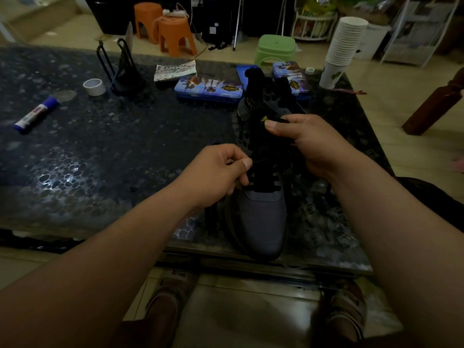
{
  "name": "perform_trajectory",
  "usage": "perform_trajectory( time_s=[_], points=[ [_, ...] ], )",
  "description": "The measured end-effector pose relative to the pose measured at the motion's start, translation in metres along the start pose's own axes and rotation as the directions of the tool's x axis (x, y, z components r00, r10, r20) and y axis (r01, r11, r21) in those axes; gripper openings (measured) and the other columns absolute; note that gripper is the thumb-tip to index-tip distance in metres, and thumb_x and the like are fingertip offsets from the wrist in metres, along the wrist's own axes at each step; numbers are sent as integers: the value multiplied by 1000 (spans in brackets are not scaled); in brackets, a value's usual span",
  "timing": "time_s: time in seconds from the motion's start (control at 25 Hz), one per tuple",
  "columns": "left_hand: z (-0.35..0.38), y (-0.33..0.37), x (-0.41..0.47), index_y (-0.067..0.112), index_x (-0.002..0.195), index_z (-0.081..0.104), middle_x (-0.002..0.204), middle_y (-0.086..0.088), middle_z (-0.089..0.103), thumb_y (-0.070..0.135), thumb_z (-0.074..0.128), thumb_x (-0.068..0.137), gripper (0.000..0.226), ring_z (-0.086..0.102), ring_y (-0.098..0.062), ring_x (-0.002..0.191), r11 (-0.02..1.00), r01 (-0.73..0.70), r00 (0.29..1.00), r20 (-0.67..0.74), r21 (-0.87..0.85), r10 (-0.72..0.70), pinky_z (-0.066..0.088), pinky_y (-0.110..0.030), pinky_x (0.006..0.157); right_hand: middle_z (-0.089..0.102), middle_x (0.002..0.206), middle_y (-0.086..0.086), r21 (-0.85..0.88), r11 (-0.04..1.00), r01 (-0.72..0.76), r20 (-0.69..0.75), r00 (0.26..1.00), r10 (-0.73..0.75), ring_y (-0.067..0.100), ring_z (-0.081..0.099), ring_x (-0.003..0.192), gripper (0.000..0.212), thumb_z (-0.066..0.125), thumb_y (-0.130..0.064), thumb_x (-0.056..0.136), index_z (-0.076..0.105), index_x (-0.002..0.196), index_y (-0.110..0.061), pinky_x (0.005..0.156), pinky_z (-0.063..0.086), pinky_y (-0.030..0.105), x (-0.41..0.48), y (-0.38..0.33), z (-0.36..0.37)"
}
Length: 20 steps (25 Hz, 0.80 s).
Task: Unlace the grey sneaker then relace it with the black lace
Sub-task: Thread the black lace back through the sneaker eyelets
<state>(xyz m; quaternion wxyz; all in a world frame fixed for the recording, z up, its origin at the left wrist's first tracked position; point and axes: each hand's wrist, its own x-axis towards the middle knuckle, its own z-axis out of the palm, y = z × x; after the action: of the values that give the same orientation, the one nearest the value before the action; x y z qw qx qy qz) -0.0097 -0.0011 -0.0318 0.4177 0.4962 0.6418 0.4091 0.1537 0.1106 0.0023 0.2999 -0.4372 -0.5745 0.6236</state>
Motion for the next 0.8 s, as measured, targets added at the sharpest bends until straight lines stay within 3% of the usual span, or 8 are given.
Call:
perform_trajectory(
  time_s=[0.2, 0.56, 0.68, 0.8],
  points=[
    [5, -4, 0, 14, 90, 62, 72, -5, 67, 20, 54, 107, 20, 49, -11, 51, 1000, 2, 1000, 23, 13, -2, 41, -19, 48, 77, 82, 3, 59, 998, -4, -2, 1000, 4, 11, 75, 71, 28, 68, -12, 97, 70, 116, 8, 60, 56, 19, -2, 1, -3],
    [4, -2, 3, 15, 90, 63, 71, -3, 65, 16, 56, 106, 18, 47, -13, 53, 997, -34, 998, 43, -65, 37, 40, -23, 51, 78, 102, 17, 45, 999, -9, 14, 1000, 8, 24, 76, 86, 29, 70, -13, 96, 70, 116, 8, 73, 63, 29, 0, 1, 0],
    [2, -2, 5, 17, 91, 65, 72, -2, 68, 17, 58, 105, 15, 49, -11, 55, 998, -62, 996, 63, 24, 60, 42, -24, 54, 78, 103, 17, 20, 1000, -11, 15, 1000, 10, 25, 76, 88, 30, 71, -15, 96, 70, 116, 8, 76, 63, 30, 1, 2, -1],
    [5, -2, 6, 19, 92, 64, 73, 0, 70, 21, 61, 104, 12, 53, -2, 53, 984, -100, 994, -19, 146, 104, 43, -22, 56, 78, 97, 15, -5, 1000, 1, 10, 1000, -1, 23, 77, 84, 28, 71, -15, 96, 72, 113, 7, 71, 62, 28, 1, 2, 1]
  ],
)
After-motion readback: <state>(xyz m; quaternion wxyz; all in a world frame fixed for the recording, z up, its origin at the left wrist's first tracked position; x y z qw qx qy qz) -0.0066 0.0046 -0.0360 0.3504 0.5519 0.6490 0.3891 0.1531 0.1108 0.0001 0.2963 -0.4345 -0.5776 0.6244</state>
